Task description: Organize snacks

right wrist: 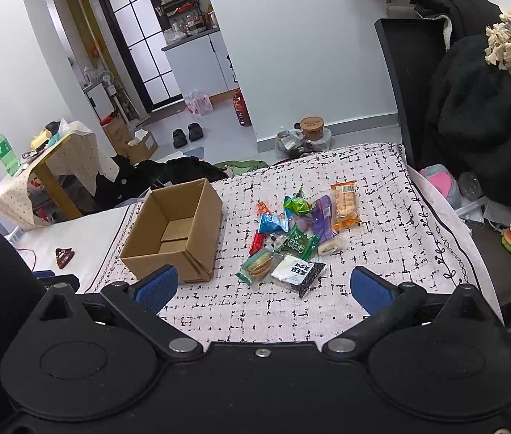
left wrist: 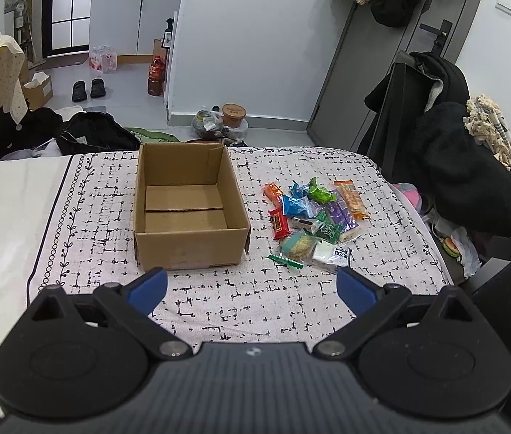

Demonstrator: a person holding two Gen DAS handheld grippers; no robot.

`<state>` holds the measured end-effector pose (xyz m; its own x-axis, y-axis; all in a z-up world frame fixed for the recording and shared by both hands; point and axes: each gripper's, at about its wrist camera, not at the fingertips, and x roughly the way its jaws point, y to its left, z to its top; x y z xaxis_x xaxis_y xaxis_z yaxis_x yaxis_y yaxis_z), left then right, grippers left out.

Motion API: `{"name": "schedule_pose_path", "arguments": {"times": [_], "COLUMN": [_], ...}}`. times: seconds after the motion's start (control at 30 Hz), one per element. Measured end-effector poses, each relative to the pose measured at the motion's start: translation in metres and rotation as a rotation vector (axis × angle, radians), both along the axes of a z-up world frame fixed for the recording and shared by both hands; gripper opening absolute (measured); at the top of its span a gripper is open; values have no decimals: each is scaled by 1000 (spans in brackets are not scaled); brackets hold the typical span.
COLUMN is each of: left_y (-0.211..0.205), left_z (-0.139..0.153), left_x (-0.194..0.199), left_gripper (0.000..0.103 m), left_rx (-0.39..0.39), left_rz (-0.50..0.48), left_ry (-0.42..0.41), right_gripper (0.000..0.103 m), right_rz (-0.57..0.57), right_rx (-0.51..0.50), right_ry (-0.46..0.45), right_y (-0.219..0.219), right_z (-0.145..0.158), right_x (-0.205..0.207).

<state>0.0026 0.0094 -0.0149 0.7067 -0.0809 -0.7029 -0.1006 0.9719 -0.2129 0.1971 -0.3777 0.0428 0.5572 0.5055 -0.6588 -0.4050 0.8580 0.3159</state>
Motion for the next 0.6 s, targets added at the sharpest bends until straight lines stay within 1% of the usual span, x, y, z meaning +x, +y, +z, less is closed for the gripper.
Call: {"name": "schedule_pose_path", "arguments": {"times": [0.07,0.2,0.37,0.6], "left_y": [0,-2,-1,0], "left_z": [0,-2,-5,-13], "left_x": [1,3,10,32], "left_gripper": [100,100,100,100], "left_rx": [5,42,49,56], "left_rz": [-1,4,-7,-42], "left_ry": [-5,-17,-17,-3], "right_gripper": [103,103,103,103], "right_rz": [-7,-26,-35,-60], "right_rx": [9,25,26,29], "right_ry": [0,3,-1,9], "right_y": [-1,-5,-8,-12], "right_z": [-1,-4,-8,-20], "right_x": [1,6,9,18]}}
